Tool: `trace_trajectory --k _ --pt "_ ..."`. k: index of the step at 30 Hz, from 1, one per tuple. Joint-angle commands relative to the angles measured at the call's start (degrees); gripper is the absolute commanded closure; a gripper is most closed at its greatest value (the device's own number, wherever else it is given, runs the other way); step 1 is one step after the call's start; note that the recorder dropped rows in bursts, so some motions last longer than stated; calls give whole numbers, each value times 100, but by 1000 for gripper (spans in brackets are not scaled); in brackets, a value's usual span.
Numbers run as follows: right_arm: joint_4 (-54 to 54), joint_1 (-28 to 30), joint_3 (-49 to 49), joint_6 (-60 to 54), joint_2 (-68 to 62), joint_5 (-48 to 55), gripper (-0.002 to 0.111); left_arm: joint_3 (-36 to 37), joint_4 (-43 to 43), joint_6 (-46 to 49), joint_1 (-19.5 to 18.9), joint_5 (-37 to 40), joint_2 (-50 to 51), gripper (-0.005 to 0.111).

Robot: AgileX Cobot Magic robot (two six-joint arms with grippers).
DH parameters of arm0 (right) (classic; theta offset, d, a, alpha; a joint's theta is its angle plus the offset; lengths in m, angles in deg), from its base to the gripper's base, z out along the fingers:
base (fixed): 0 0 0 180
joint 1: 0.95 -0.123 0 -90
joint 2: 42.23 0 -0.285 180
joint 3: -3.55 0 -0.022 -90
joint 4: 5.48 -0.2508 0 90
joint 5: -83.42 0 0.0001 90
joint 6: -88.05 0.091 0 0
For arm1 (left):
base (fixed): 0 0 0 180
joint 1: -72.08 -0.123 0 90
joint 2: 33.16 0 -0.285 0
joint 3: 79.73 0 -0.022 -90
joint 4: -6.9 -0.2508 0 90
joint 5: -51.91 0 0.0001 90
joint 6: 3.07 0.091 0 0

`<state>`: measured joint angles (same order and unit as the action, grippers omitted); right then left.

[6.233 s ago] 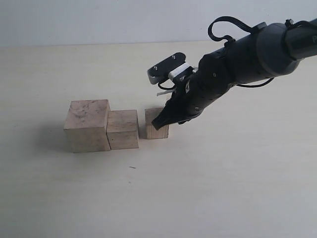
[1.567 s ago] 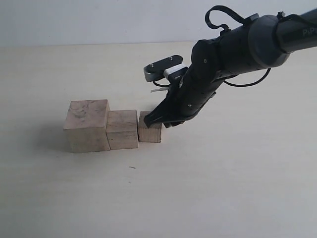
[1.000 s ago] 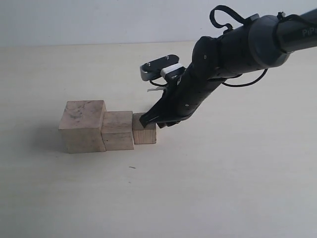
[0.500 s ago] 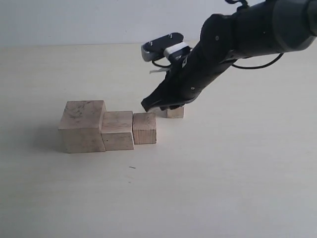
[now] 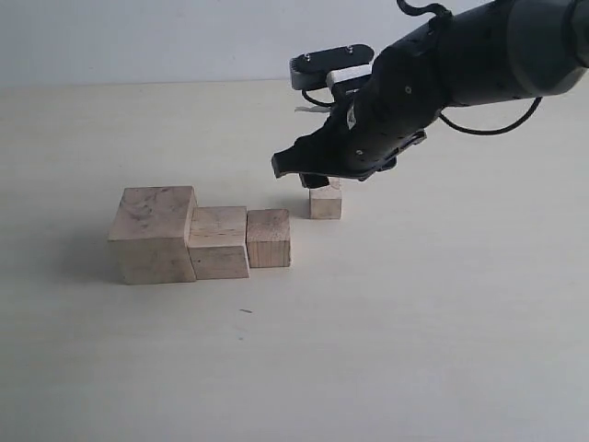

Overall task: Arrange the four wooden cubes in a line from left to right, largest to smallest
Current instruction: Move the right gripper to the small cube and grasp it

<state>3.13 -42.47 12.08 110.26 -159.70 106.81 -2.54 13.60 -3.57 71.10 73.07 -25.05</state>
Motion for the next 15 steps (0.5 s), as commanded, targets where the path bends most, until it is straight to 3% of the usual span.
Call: trace_trajectory --k 1,5,15 --pt "343 28 -33 825 -169 -242 47 2 -9 17 37 -53 -32 107" --pt "450 28 -175 1291 -442 -412 47 2 -9 17 37 -53 -32 107" --pt "450 28 -899 1434 -1033 477 47 2 -9 17 37 -53 -32 107"
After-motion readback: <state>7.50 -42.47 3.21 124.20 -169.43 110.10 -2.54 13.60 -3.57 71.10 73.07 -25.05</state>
